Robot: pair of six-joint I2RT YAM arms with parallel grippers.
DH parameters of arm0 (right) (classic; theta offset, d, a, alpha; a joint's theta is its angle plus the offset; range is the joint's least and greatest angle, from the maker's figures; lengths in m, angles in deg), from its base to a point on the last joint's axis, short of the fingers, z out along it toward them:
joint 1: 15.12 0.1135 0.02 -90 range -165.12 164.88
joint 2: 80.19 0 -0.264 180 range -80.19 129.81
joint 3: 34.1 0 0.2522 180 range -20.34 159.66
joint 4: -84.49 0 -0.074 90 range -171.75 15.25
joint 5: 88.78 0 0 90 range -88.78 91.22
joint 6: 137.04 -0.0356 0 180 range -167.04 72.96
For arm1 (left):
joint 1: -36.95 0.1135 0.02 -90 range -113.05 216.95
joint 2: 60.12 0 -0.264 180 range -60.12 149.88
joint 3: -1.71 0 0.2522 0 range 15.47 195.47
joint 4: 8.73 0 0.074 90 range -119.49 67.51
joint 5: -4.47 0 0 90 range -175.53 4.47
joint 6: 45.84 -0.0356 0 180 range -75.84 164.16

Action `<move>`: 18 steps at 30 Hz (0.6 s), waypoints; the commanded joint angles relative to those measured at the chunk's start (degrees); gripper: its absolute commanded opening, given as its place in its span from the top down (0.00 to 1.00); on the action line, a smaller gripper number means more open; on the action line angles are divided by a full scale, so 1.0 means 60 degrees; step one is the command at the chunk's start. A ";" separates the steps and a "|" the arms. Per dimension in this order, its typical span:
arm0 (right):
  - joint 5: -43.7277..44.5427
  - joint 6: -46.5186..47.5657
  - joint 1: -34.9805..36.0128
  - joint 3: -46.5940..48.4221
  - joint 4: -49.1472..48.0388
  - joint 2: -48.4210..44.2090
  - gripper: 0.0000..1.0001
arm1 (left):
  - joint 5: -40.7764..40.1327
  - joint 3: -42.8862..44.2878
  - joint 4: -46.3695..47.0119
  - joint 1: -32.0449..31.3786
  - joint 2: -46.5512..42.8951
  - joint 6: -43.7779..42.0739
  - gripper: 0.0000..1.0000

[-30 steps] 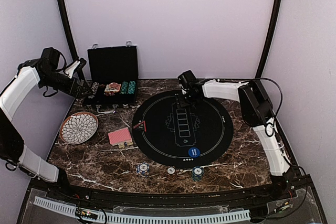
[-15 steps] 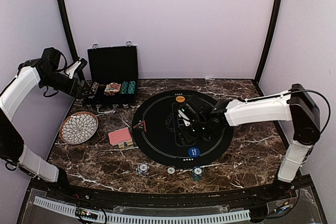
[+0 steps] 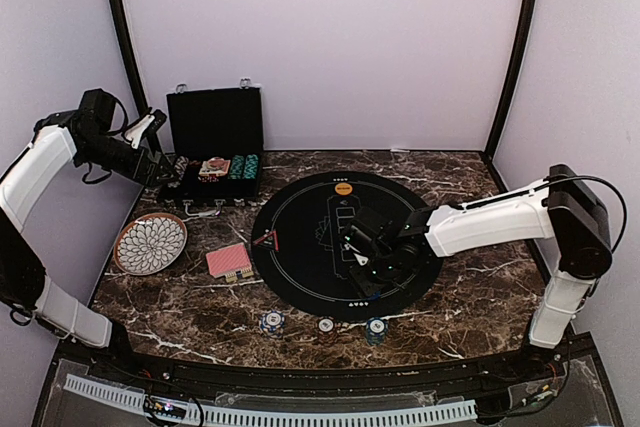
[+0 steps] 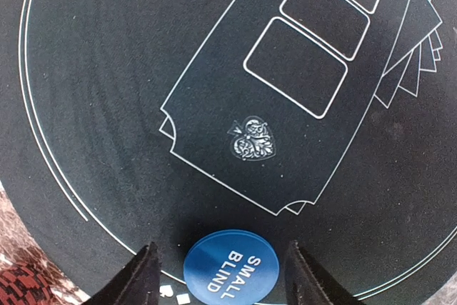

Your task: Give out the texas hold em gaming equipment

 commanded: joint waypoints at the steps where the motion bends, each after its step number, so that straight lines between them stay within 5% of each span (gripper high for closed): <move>1: 0.0258 -0.0043 0.0073 0.0095 -0.0172 0.0159 0.45 | 0.0191 0.0243 -0.0217 -0.0057 -0.0305 0.0047 0.01; 18: 0.0105 -0.0326 0.0058 -0.0620 -0.0260 -0.0015 0.63 | 0.0176 0.0313 -0.0265 -0.0068 -0.0342 -0.0019 0.01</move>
